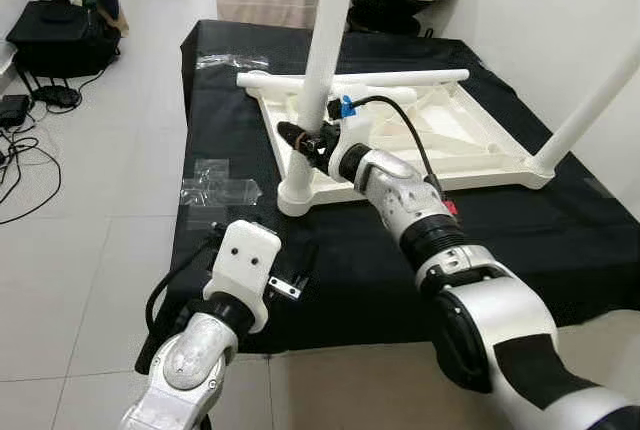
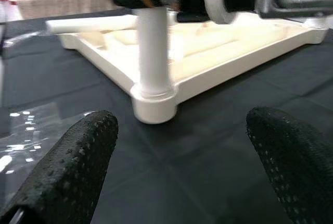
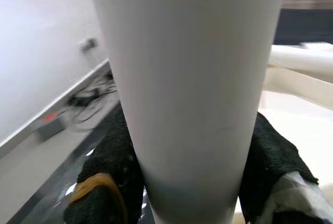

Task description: Building children table

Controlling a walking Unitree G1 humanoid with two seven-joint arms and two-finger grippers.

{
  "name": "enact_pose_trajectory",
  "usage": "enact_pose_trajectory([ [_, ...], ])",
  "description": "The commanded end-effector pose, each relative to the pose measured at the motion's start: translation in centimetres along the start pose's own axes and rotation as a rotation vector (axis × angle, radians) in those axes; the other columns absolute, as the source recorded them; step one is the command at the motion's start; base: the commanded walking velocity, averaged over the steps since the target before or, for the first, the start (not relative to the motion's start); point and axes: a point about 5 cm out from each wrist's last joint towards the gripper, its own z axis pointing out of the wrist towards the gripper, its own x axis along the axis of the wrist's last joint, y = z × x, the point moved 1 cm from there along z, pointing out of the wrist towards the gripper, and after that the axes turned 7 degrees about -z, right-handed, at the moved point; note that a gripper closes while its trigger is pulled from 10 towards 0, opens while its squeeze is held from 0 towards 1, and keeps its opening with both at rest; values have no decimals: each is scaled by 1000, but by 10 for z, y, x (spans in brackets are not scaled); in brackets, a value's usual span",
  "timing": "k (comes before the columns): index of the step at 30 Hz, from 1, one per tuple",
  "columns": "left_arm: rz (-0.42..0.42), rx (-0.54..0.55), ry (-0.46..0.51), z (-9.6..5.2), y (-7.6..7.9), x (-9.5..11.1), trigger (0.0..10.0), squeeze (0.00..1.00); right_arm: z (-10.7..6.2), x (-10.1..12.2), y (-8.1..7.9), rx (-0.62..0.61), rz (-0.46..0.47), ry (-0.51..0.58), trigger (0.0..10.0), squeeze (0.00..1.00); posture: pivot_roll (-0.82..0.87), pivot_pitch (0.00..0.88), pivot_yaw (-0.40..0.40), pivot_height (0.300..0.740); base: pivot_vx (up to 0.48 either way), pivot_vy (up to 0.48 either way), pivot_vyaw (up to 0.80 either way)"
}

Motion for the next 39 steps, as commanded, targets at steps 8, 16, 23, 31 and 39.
enact_pose_trajectory([
  [8,23,-10,32,6,-1,6,10000,0,-19,3,57,-459,23,26,0,0,66,116,-164,740,0,0,0],
  [16,41,-36,66,13,1,15,10000,0,-62,-34,103,-961,40,-151,824,0,60,113,-155,740,0,0,0],
  [23,33,-46,65,15,4,14,10000,0,-19,-5,50,-510,209,49,10000,0,58,114,-154,740,0,0,0],
  [31,17,-41,78,18,2,17,10000,0,-13,12,43,-269,242,112,10000,1000,52,123,-154,740,0,0,0],
  [39,23,-49,94,21,1,21,10000,0,-27,24,44,186,258,196,10000,1000,52,120,-153,740,0,0,0],
])
